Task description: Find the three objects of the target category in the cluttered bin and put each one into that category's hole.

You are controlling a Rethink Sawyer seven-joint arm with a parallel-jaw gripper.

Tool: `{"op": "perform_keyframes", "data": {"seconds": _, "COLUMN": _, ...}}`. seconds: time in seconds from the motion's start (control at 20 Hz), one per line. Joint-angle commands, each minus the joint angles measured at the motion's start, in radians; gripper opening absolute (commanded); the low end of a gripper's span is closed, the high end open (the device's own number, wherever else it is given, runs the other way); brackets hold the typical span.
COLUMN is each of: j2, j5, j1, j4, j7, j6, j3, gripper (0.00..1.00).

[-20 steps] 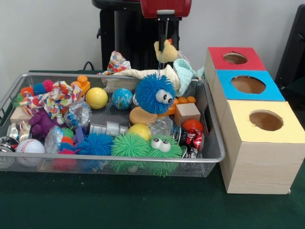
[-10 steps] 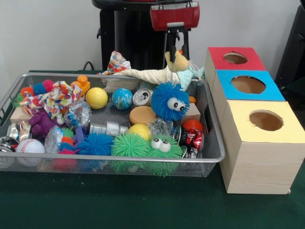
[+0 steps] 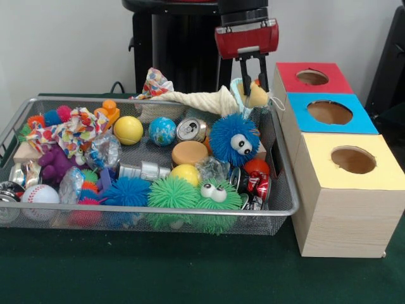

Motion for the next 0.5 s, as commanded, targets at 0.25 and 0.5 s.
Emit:
{"op": "perform_keyframes", "data": {"seconds": 0.25, "j2": -0.052, "j5": 0.057, "j1": -0.021, "j4": 0.074, "j7": 0.376, "j6": -0.007, "j3": 0.201, "gripper": 0.0}}
{"op": "perform_keyframes", "data": {"seconds": 0.5, "j2": -0.063, "j5": 0.02, "j1": 0.0, "j4": 0.099, "j7": 0.396, "j6": -0.026, "j3": 0.2, "gripper": 0.0}}
